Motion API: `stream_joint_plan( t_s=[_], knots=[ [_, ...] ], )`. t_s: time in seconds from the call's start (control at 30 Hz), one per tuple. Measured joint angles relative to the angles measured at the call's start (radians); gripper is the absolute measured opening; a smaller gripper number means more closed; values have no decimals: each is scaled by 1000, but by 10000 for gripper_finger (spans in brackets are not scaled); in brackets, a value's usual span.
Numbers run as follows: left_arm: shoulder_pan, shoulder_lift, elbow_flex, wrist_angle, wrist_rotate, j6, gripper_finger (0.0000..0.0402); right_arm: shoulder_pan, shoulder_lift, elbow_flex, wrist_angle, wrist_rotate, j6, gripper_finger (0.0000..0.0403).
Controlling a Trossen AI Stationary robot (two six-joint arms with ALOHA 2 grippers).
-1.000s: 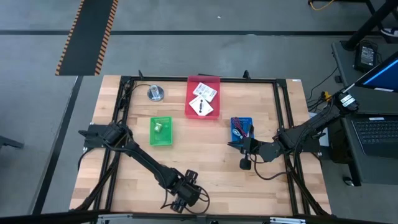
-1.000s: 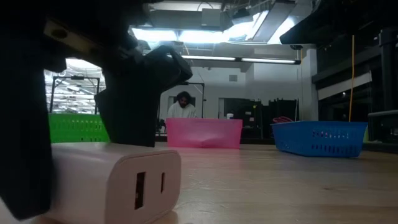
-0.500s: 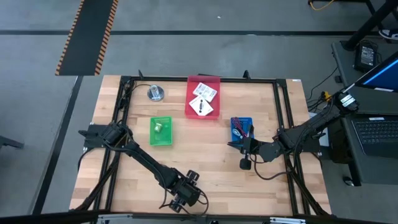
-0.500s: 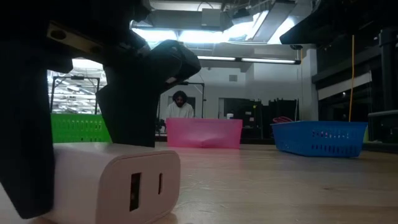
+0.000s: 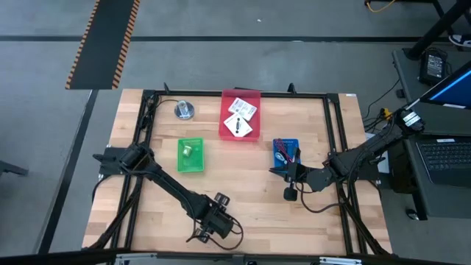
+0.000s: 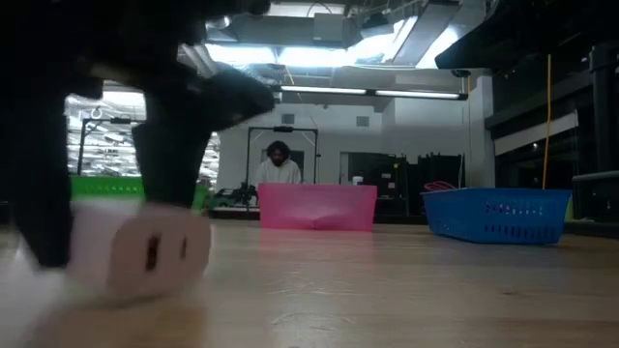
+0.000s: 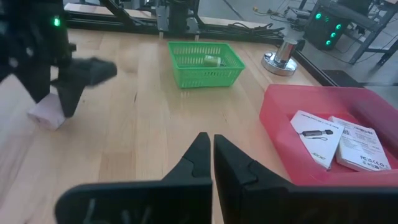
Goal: Pick and place items into bin
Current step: Put the white charger adapter into the green basket
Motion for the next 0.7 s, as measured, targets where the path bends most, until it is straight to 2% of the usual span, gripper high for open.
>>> stream_joint_plan(
  t_s=[0.33,0.53,0.7],
  knots=[
    [0,-134,-11,-138,-136,9,189,0,0,0,-10,0,0,0],
    [6,-246,-124,-79,-145,-16,189,0,0,0,-15,0,0,0],
    [6,-378,-267,54,-160,-33,189,0,0,0,-15,0,0,0]
  ],
)
